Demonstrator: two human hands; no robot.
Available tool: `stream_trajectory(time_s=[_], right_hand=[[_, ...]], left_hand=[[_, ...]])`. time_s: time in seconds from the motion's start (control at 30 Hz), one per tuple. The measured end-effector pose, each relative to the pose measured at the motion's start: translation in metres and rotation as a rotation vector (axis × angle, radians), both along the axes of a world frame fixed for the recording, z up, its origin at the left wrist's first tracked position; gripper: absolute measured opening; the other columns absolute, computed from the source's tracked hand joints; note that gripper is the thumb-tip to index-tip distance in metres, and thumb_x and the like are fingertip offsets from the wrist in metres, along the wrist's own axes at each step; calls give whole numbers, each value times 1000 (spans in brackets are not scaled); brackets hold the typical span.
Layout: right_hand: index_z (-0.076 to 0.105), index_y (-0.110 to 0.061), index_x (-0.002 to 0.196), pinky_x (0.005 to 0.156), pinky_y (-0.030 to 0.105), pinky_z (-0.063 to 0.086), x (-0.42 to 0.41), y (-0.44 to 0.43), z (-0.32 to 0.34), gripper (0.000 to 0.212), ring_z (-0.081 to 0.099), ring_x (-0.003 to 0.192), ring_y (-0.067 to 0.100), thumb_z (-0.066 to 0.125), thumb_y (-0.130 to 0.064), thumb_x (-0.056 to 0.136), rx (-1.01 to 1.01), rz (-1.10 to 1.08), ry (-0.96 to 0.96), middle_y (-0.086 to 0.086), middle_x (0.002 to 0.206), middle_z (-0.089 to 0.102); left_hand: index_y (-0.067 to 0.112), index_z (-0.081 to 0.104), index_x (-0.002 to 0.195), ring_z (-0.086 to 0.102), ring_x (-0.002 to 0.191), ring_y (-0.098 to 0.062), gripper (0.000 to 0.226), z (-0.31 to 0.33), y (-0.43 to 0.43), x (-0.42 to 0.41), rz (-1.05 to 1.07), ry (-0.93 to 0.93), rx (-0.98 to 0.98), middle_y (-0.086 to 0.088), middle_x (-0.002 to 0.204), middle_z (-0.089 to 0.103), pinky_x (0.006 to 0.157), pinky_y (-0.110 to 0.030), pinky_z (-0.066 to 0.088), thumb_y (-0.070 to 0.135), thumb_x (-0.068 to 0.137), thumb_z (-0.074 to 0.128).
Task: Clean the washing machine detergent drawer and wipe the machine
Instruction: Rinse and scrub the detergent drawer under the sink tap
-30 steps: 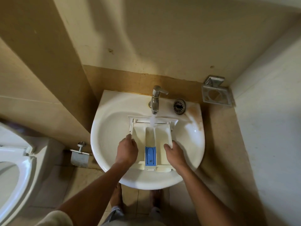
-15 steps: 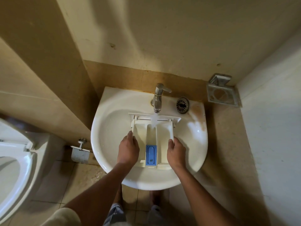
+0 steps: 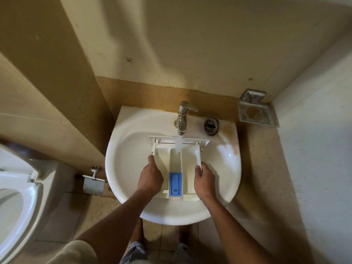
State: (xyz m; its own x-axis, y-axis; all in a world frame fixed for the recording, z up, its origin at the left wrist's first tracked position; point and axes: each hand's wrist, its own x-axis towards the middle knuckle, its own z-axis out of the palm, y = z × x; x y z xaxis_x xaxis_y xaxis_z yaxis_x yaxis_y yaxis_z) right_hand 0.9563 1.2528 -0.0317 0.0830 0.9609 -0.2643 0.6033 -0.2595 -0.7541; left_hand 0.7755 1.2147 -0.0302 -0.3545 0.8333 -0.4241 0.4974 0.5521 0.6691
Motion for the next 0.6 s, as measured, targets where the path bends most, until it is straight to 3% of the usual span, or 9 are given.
stream_trajectory(time_s=[0.07,0.23,0.4,0.6], right_hand=[[61,-8,99,76,33,47,0,2,3,22,60,80,23,44,-21,105,-24,9,-12,7,87,65],[44,-17,69,68,33,39,0,9,12,34,45,65,18,44,-20,103,-101,-1,-4,-1,69,49],[38,-12,67,57,31,34,1,13,19,36,39,58,16,44,-17,103,-133,8,12,-1,65,44],[32,-14,64,55,30,30,0,11,20,40,35,56,14,45,-16,103,-131,-3,11,-2,62,40]], left_hand=[[22,30,125,67,82,-30,35,2,2,0,11,-4,-29,-9,96,64,69,-49,62,2,97,38],[23,33,124,66,83,-32,39,4,10,-4,26,6,-57,-10,96,65,71,-50,62,-1,93,37],[18,35,127,65,84,-32,41,7,10,-1,38,0,-58,-11,96,64,73,-50,61,-4,92,38],[21,33,126,66,83,-31,42,8,9,-2,38,3,-67,-9,95,65,71,-50,62,-3,92,38]])
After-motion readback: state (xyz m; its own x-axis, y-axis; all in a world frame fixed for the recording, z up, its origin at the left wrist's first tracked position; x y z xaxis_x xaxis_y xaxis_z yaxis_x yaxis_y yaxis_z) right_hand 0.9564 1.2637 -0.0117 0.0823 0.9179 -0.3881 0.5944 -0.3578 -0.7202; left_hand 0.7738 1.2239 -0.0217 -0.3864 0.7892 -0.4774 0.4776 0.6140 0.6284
